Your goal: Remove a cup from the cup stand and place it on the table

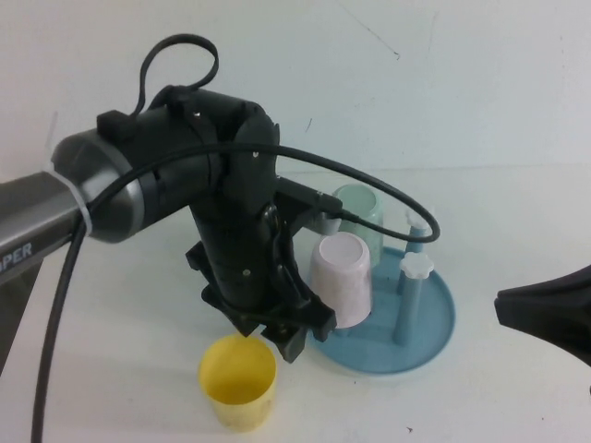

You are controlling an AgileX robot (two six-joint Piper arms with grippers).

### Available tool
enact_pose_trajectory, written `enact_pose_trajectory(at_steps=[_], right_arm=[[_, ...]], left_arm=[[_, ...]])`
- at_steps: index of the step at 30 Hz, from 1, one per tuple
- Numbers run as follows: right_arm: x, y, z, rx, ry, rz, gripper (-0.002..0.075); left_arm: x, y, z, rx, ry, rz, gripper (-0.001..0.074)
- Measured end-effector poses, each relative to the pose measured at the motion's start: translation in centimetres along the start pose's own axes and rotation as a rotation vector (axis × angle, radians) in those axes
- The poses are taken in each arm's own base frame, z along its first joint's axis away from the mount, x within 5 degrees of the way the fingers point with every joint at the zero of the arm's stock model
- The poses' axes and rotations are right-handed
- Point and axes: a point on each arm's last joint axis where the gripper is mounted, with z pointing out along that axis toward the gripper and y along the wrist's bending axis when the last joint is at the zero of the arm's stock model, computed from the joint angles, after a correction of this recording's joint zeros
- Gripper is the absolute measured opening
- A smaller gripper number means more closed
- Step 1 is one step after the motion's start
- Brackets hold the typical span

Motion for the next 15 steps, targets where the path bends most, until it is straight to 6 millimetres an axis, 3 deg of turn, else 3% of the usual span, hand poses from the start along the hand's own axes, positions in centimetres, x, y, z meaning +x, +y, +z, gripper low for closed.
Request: enact_pose_trajectory(at_steps=[6, 10, 15], right_arm=[[1.8, -0.7, -0.2, 0.060, 0.199, -0.135, -0.0001], [3.3, -1.5, -0.8, 0.145, 0.382, -0.135, -0.0001], [3.3, -1.6, -2.1, 0.273, 0.412, -0.094, -0.0001]], left_arm=[[0.5, -0.2, -3.0, -0.014, -0.087, -0.022, 0.0391], [1.7, -0.1, -5.8, -0.059, -0.165, -0.013, 0.0320], [4.7, -0.2, -10.8, -0.097, -0.307, -0.001, 0.0088]])
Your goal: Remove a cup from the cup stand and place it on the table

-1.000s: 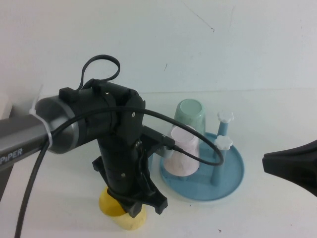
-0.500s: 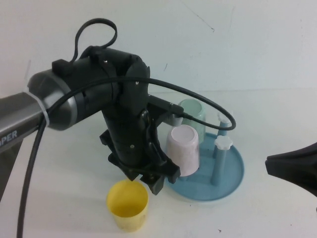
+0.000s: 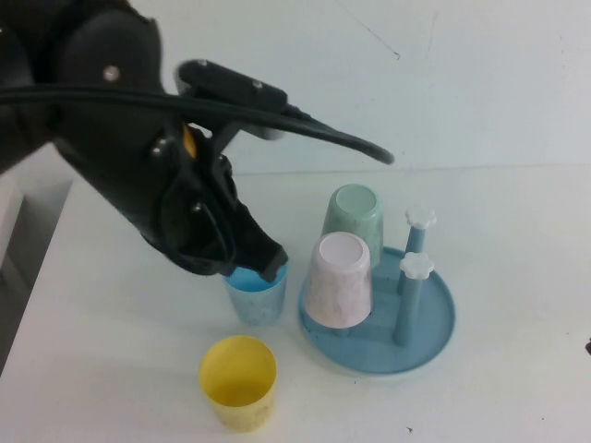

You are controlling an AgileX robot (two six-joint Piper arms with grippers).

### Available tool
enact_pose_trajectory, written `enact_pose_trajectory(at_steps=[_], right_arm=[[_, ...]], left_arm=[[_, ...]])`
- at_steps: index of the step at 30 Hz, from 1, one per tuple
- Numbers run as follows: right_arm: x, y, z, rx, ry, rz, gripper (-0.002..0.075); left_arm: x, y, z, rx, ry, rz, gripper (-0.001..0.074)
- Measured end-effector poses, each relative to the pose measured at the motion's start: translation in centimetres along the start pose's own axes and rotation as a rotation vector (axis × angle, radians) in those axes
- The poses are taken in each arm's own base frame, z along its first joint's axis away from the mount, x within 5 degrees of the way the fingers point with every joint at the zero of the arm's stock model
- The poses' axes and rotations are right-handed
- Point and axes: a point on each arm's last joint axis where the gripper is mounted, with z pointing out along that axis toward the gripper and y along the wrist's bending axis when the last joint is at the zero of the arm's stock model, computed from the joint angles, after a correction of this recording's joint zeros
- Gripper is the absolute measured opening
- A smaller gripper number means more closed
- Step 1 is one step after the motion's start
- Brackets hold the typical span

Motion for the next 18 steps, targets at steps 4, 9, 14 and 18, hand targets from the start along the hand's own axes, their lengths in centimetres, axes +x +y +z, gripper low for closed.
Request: enact_pose_trajectory(at_steps=[4, 9, 14, 18], right_arm=[[-0.1, 0.3, -1.7, 0.077, -0.064, -0.026, -0.0001], [-0.1, 1.0, -4.2, 0.179, -0.161, -0.072, -0.0001], [1.6, 2.2, -5.1, 0.260, -0.245, -0.062, -0.0001], [3.6, 3.3, -4.9, 0.281, -0.273, -0.007, -0.0001]], left_arm=[[1.6, 0.3, -4.6, -0.018, -0.153, 0.004, 0.0017], [4.6, 0.5, -10.5, -0.013, -0.487, 0.002, 0.0004], [8.8, 0.6, -11.2, 0.013, -0.703, -0.008, 0.0001], [11.7, 0.8, -9.4, 0.018, -0.859, 0.011, 0.0000]])
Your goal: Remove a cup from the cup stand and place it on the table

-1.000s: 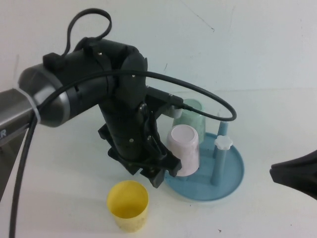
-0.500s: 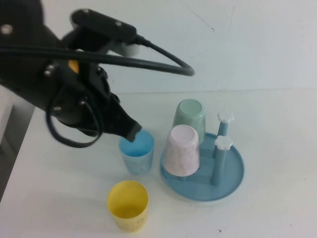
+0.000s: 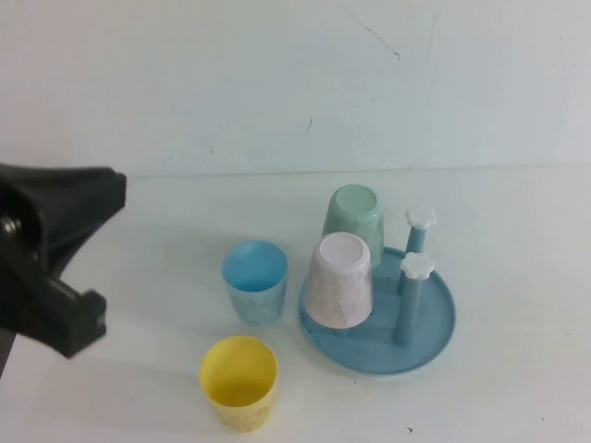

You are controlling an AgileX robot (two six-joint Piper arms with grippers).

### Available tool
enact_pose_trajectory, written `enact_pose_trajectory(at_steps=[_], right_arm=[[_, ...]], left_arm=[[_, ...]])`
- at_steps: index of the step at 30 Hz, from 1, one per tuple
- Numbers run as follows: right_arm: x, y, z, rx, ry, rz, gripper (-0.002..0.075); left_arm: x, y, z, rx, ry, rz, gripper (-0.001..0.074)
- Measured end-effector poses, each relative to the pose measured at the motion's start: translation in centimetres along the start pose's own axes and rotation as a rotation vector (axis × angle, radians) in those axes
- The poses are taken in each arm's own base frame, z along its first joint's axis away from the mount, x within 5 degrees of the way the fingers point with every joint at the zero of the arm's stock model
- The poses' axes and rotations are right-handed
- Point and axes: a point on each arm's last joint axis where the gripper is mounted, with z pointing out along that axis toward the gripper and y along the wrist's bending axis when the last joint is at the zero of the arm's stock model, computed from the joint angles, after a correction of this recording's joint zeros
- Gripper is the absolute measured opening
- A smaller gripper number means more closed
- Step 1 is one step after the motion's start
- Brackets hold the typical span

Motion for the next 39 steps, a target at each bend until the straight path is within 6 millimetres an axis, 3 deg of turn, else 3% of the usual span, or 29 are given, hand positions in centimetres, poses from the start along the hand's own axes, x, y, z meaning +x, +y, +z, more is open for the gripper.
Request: enact_pose_trajectory(at_steps=[6, 12, 39], right_arm=[[2.3, 1.2, -0.2, 0.006, 0.015, 0.050, -0.0001], [3.4, 1.9, 0.0, -0.052, 0.091, 0.054, -0.0001], [3.4, 2.1, 0.0, -0.077, 0.091, 0.081, -0.0002]], left_arm=[[5.3, 0.2, 0.5, 0.006, -0.063, 0.044, 0.0000], [7.9, 0.3, 1.7, 0.005, -0.085, 0.074, -0.0001], [9.0, 0.3, 2.4, 0.007, -0.087, 0.074, -0.0001]])
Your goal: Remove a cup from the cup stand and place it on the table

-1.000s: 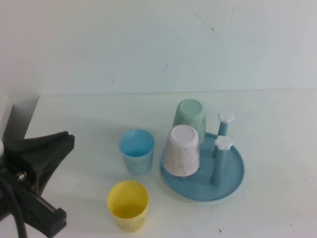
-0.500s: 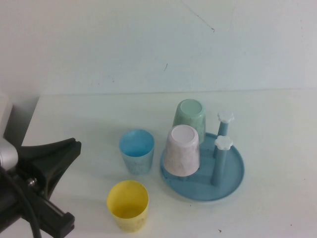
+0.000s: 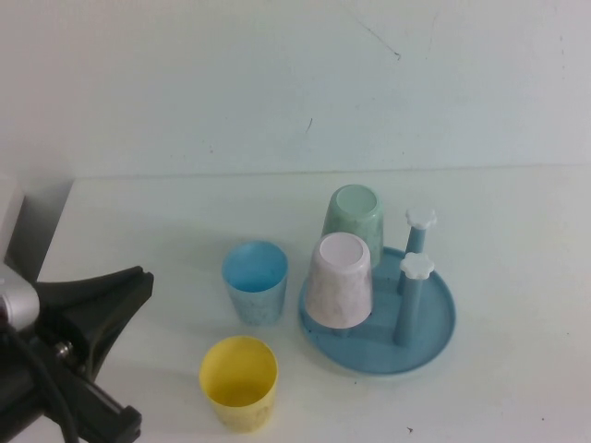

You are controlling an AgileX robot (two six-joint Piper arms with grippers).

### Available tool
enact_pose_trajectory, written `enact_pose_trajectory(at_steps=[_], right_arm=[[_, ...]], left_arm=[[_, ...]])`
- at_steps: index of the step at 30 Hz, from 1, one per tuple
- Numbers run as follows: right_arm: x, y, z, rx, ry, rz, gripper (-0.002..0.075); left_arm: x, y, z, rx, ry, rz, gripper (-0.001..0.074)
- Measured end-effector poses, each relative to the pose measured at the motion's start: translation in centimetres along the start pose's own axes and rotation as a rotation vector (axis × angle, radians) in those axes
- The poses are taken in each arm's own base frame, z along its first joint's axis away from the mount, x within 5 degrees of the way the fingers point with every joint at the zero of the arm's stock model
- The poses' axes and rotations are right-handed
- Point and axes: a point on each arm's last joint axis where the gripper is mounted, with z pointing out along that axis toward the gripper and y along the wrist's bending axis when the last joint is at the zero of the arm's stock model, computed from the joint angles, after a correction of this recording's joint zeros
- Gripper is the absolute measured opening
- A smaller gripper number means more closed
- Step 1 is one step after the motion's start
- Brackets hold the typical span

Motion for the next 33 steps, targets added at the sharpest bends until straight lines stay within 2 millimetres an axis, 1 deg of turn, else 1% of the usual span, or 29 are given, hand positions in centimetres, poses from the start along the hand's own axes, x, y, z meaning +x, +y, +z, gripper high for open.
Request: enact_pose_trajectory(at_steps=[3, 5, 8, 14, 20, 23, 33], right_arm=[[0.0, 0.0, 0.0, 0.000, -0.002, 0.001, -0.0002], [0.0, 0.0, 0.0, 0.000, -0.002, 0.001, -0.0002], [0.0, 0.0, 0.0, 0.000, -0.002, 0.001, -0.0002], [0.0, 0.0, 0.0, 0.000, -0.002, 0.001, -0.0002], [0.0, 0.0, 0.0, 0.000, -0.002, 0.001, -0.0002], [0.0, 0.0, 0.0, 0.000, -0.002, 0.001, -0.0002], [0.0, 0.0, 0.0, 0.000, -0.002, 0.001, -0.0002]], left_arm=[[0.9, 0.2, -0.8, -0.020, -0.026, -0.004, -0.0002], [2.0, 0.6, -1.7, -0.055, -0.049, -0.011, -0.0002], [4.5, 1.1, -2.8, -0.119, -0.075, -0.022, -0.0002], [9.4, 1.9, -4.4, -0.277, -0.092, -0.068, -0.0002], [13.0, 2.2, -5.2, -0.399, -0.104, -0.121, -0.0002], [14.2, 2.3, -5.2, -0.428, -0.100, -0.144, -0.0002], [15.8, 2.1, -5.3, -0.441, 0.032, -0.205, -0.0002]])
